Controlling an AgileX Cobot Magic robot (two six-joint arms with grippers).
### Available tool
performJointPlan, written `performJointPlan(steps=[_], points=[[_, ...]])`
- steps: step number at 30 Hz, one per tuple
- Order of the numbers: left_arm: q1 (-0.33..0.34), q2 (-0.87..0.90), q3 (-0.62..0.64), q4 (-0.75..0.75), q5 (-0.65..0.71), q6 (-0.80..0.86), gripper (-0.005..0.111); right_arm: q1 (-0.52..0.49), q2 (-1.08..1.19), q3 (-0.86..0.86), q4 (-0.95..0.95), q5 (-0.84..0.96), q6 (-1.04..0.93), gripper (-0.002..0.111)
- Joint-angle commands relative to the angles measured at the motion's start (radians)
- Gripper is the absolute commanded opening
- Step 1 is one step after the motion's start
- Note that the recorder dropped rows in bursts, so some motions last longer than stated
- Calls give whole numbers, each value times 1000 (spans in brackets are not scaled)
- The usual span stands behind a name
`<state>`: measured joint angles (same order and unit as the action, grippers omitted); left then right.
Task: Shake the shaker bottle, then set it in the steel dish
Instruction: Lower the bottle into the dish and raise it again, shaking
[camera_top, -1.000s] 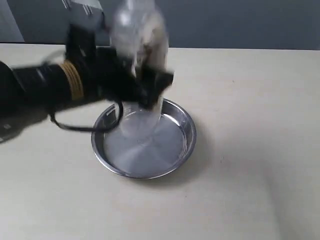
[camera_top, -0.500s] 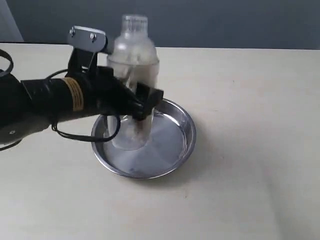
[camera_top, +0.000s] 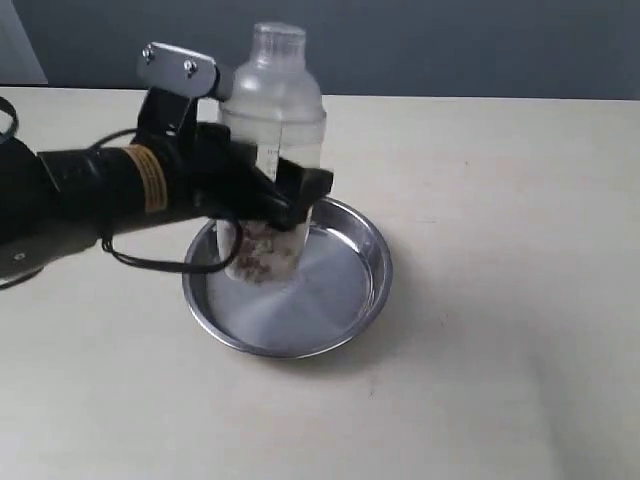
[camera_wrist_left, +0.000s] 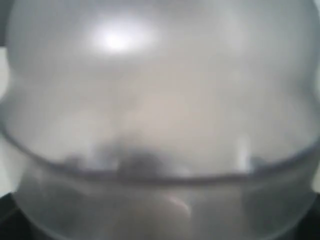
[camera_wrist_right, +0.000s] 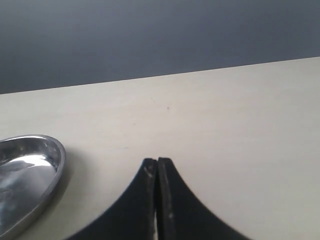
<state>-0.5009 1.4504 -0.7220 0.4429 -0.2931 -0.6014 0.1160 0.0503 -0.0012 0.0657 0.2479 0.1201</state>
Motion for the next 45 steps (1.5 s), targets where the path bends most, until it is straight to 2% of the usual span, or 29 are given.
performJointPlan(steps=[1,4,5,8,10,12,15,17,19,22,24,26,29,31,32,35,39,40,42,45], points=[[-10,-146,-135,16,-133,1,0,3,4,1,-1,-14,-4,-1],[-10,-67,-76,26,9,3,0,3,4,1,-1,-14,-4,-1],[-5,-11,-35,17,4,3,0,3,4,1,-1,-14,-4,-1],[-2,72,12,-19,-104,-13,0,3,4,1,-1,-14,-4,-1],[-17,25,-9,3,-217,-20,0,3,4,1,-1,-14,-4,-1],[-20,-47,-65,10,-261,-18,0,3,4,1,-1,-14,-4,-1],[-20,-123,-140,45,-174,62,0,3,4,1,-1,-10,-4,-1],[-20,-92,-120,42,-70,82,0,3,4,1,-1,-10,-4,-1],[-17,1,-55,9,-27,82,0,3,4,1,-1,-10,-4,-1],[-17,66,-14,-43,-104,80,0,3,4,1,-1,-10,-4,-1],[-28,3,-42,-43,-238,78,0,3,4,1,-1,-10,-4,-1],[-28,-73,-102,-43,-282,87,0,3,4,1,-1,-10,-4,-1],[-28,-123,-147,-38,-130,94,0,3,4,1,-1,-10,-4,-1],[-28,-70,-97,-31,-15,94,0,3,4,1,-1,-10,-4,-1],[-28,-11,-41,-36,-8,94,0,3,4,1,-1,-13,-4,-1],[-17,65,32,-128,-123,74,0,3,4,1,-1,-13,-4,-1],[-28,-54,-28,-90,-331,61,0,3,4,1,-1,-13,-4,-1],[-28,-86,-66,-82,-320,74,0,3,4,1,-1,-13,-4,-1],[-28,-124,-109,-79,-217,134,0,3,4,1,-1,-13,-4,-1],[-28,-58,-55,-79,-70,165,0,3,4,1,-1,-13,-4,-1]])
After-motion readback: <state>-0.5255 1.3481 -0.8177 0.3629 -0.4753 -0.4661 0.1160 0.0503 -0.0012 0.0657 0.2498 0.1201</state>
